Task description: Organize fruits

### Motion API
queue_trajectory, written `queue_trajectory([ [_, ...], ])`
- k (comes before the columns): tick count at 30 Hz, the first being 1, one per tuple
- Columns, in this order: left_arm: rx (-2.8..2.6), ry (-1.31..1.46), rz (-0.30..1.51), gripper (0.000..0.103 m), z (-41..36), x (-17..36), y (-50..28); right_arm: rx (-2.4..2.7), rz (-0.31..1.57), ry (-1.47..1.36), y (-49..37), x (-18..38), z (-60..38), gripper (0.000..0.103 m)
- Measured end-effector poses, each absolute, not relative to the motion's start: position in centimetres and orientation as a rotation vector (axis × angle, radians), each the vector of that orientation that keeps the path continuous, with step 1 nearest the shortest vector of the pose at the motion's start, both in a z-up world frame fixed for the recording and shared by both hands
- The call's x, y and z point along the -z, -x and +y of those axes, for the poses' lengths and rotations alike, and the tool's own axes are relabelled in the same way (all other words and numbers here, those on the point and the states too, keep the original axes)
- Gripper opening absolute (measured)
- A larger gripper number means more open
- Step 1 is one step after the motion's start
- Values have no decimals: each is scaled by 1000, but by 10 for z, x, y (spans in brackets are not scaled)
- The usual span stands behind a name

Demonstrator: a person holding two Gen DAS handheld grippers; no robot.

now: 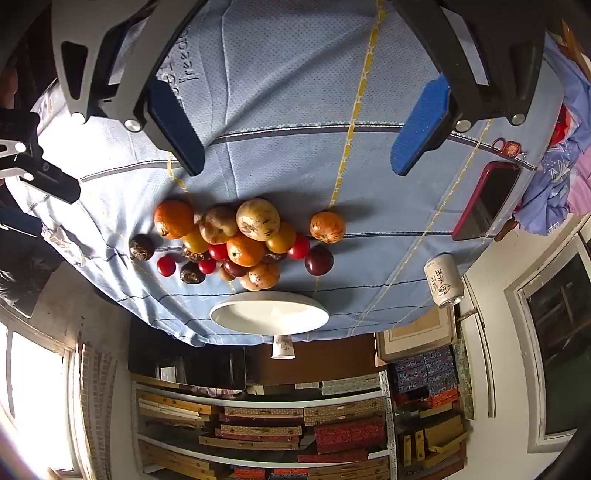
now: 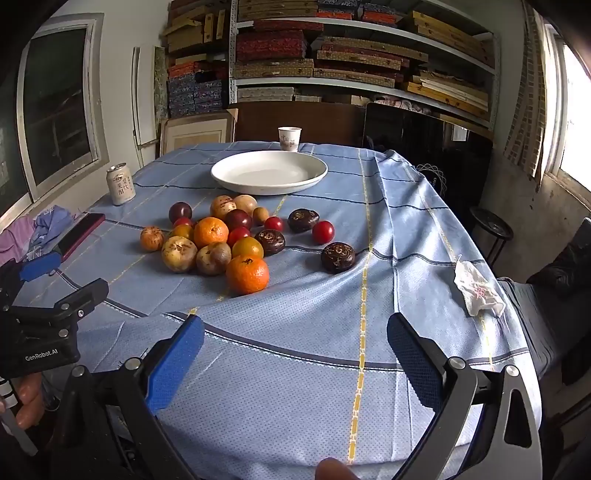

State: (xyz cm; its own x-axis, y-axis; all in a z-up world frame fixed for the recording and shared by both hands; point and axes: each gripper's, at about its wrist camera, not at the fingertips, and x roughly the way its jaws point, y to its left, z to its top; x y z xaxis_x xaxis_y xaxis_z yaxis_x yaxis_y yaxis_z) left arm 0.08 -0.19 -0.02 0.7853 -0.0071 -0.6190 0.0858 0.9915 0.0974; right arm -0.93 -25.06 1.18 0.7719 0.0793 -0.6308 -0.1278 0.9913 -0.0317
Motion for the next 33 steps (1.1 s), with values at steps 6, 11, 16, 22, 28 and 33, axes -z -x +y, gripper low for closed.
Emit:
queue_trajectory([
  [6, 48, -113, 659, 99, 4, -2, -1, -112, 682, 74, 8, -11, -251, 100],
  [11, 42, -112, 662, 99, 7, 3, 0, -111, 685, 72, 8, -11, -252, 100],
  [16, 40, -112, 665, 99, 8, 5, -1, -112, 688, 78, 10, -12, -252, 100],
  [22, 39, -112, 666, 99, 7, 4, -1, -113, 689, 77, 8, -10, -249, 100],
  [28, 35, -111, 666, 99, 6, 6, -3, -114, 691, 76, 9, -10, -250, 100],
  [33, 33, -109, 667, 99, 6, 7, -4, -115, 694, 74, 8, -10, -252, 100],
])
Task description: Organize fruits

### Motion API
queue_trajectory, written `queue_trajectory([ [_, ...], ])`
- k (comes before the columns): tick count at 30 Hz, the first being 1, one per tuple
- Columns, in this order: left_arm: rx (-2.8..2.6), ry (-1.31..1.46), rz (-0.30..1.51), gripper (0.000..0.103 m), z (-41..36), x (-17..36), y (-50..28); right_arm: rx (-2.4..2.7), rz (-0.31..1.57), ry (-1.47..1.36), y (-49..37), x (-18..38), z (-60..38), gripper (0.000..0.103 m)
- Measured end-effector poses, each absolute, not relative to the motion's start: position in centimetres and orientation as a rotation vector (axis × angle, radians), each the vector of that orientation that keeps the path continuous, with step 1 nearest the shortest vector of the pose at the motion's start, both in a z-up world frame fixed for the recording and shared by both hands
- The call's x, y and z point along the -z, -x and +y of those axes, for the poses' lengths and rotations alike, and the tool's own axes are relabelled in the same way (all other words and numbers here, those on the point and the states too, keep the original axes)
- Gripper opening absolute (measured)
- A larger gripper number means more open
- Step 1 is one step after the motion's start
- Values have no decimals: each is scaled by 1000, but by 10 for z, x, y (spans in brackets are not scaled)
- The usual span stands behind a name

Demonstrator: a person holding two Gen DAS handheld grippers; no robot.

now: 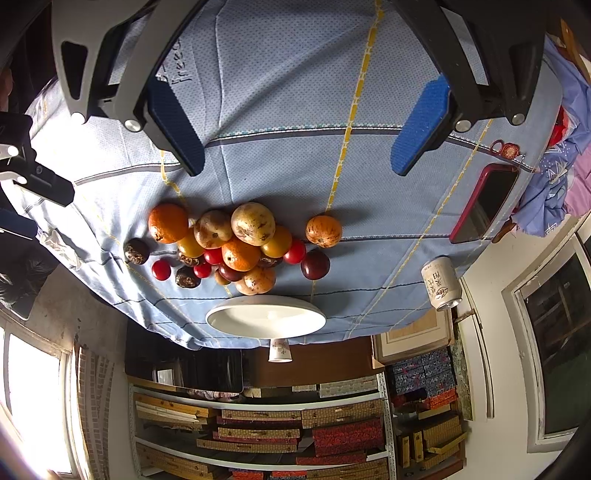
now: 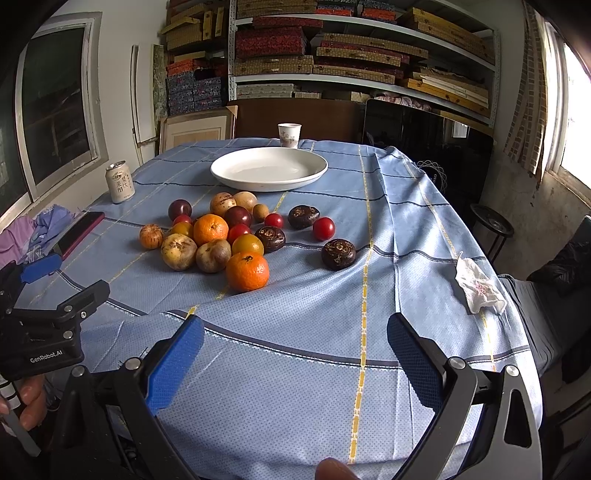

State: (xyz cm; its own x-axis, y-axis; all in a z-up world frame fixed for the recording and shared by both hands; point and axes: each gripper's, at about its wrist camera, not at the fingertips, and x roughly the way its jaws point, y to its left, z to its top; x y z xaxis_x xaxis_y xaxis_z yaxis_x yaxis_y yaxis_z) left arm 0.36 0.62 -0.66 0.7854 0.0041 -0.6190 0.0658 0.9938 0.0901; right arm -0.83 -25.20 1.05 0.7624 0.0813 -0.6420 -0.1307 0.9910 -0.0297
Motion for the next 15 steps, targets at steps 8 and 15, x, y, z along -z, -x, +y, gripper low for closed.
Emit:
queue_trajectory([
  [8, 33, -110, 668, 99, 6, 8, -4, -113, 696, 74, 8, -10, -251, 100],
  [15, 34, -109, 669, 99, 7, 9, -4, -113, 696, 73, 8, -10, -251, 100],
])
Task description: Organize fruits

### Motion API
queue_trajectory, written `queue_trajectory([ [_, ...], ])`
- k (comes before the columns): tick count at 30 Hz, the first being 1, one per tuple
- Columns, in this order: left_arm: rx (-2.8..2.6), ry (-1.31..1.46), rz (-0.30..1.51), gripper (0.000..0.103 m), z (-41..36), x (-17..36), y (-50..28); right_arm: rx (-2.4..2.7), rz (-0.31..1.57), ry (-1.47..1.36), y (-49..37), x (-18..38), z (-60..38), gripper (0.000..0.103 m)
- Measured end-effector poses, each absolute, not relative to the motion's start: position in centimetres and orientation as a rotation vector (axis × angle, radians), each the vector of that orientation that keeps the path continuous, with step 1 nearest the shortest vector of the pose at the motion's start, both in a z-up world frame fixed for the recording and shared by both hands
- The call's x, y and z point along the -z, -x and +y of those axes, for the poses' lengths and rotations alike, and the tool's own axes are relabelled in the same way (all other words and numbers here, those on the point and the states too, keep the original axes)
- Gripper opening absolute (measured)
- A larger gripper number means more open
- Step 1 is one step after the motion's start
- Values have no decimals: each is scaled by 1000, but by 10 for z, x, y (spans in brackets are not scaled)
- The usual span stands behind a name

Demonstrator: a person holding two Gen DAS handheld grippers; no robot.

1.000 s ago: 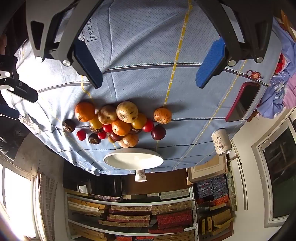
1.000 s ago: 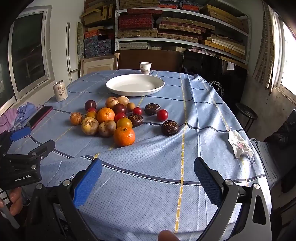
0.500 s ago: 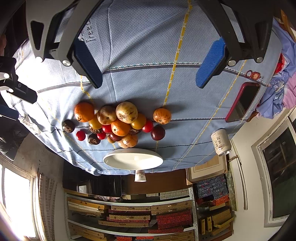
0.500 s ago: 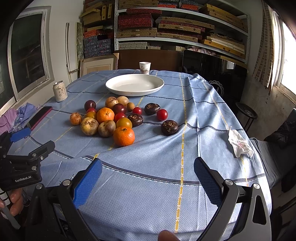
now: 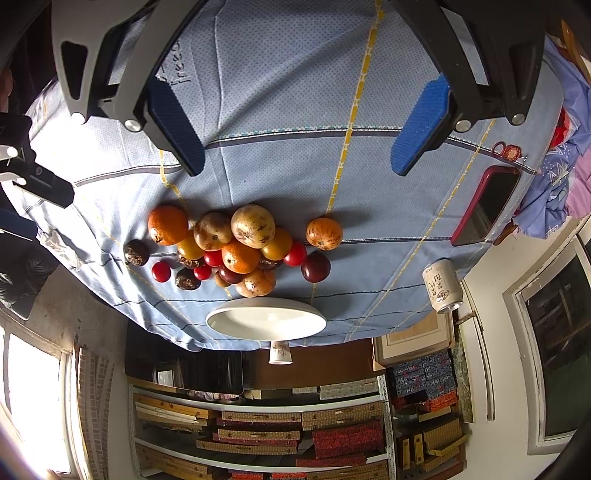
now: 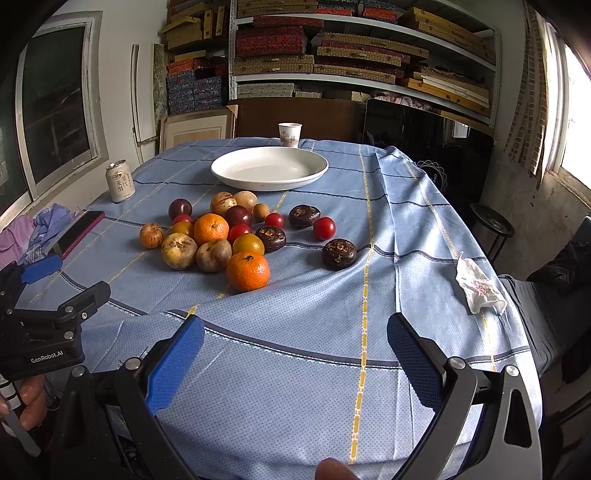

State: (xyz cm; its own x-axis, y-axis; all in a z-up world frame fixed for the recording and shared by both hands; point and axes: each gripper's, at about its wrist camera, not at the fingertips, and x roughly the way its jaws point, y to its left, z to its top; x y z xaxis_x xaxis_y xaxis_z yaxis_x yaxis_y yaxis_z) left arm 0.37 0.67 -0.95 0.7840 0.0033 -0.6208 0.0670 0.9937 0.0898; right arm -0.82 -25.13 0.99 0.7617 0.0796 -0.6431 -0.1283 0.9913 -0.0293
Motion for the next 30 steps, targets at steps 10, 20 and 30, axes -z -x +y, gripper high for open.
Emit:
queue_trajectory([
  [10, 33, -111, 671, 99, 6, 11, -3, -110, 701, 69, 7, -9, -252, 100],
  [20, 36, -91, 699, 99, 6, 16, -6, -111, 702, 68, 6, -8, -252, 100],
  [30, 26, -71, 711, 99, 12, 18, -10, -124, 713, 67, 0, 0, -251, 100],
])
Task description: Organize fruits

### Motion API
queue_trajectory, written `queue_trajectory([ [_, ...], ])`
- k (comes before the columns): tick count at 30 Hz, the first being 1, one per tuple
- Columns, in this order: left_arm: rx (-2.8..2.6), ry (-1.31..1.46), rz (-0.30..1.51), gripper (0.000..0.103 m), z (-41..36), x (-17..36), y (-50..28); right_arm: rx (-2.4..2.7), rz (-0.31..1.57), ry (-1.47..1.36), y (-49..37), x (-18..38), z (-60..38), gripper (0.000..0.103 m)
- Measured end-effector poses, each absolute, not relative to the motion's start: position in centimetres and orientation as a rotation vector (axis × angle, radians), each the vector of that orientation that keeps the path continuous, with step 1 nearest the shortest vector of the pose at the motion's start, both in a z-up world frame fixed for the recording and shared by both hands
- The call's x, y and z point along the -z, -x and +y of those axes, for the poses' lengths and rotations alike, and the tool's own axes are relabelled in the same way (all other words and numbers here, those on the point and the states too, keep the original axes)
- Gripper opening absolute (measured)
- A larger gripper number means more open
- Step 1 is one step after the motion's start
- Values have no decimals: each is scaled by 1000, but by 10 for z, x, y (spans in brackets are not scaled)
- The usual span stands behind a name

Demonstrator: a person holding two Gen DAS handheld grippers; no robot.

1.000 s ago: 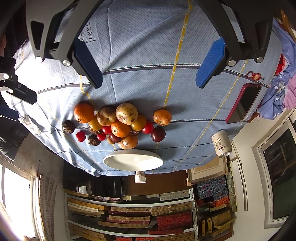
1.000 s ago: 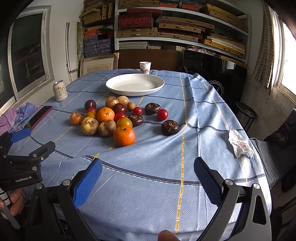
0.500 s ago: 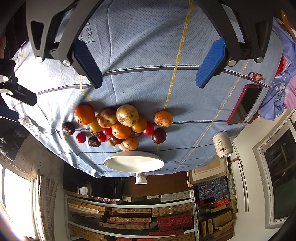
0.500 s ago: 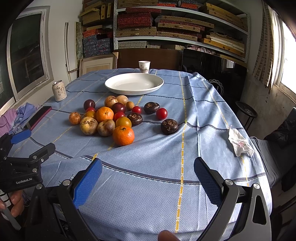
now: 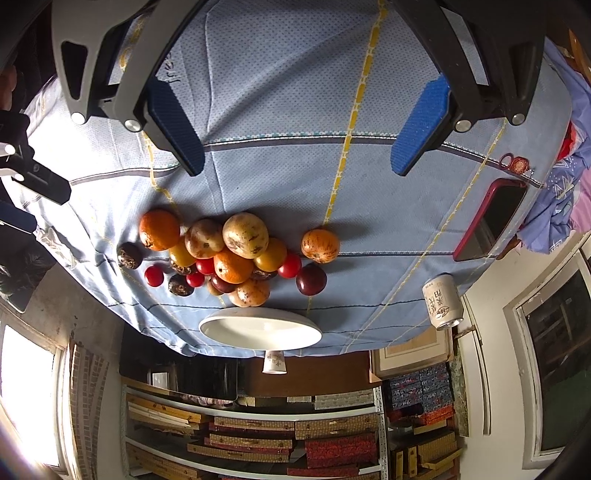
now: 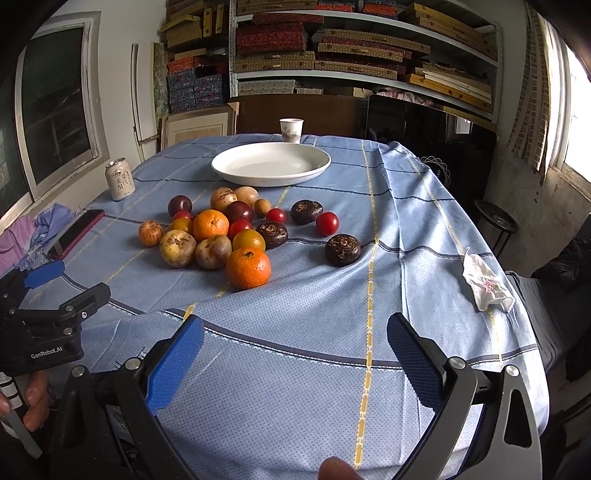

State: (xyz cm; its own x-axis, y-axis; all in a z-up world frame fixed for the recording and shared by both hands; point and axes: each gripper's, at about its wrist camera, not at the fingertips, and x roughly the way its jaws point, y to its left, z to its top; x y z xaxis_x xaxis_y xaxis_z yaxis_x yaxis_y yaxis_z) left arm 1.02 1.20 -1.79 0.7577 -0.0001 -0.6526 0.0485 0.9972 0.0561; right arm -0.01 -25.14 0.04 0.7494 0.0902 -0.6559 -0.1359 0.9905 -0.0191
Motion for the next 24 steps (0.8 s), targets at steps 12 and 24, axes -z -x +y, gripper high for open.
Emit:
queue_trajectory([
  [12, 36, -63, 709, 99, 13, 20, -11, -130, 708, 82, 2, -2, -249, 99],
  [24, 62, 10, 663, 99, 31, 17, -27, -240, 611, -89, -8, 6, -266, 100],
])
